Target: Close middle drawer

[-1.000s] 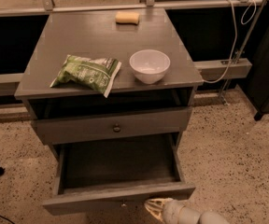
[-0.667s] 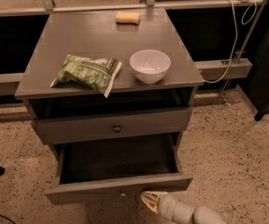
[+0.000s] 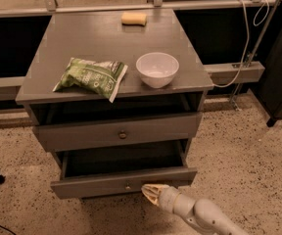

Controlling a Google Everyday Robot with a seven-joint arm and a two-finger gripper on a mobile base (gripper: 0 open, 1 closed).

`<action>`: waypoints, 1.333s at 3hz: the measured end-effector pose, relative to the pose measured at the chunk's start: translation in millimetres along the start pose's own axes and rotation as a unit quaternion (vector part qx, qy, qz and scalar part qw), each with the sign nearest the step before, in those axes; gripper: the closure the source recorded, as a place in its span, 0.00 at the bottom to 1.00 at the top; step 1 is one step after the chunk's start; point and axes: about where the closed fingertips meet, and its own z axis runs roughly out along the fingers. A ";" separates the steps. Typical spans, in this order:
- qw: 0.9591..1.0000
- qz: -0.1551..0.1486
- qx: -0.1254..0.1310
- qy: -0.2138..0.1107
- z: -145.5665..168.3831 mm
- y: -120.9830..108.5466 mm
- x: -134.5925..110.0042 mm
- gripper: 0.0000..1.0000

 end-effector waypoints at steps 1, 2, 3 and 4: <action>1.000 -0.004 -0.010 -0.004 14.6 -25.4 1.1 1.00; 0.999 -0.005 -0.036 0.004 27.4 -51.1 6.2 1.00; 0.999 0.005 -0.047 0.005 33.9 -72.4 12.2 1.00; 0.999 0.029 -0.036 -0.015 33.5 -93.2 18.9 1.00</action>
Offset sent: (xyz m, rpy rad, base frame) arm 0.0893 0.0002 0.0319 -0.0936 0.0756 0.0815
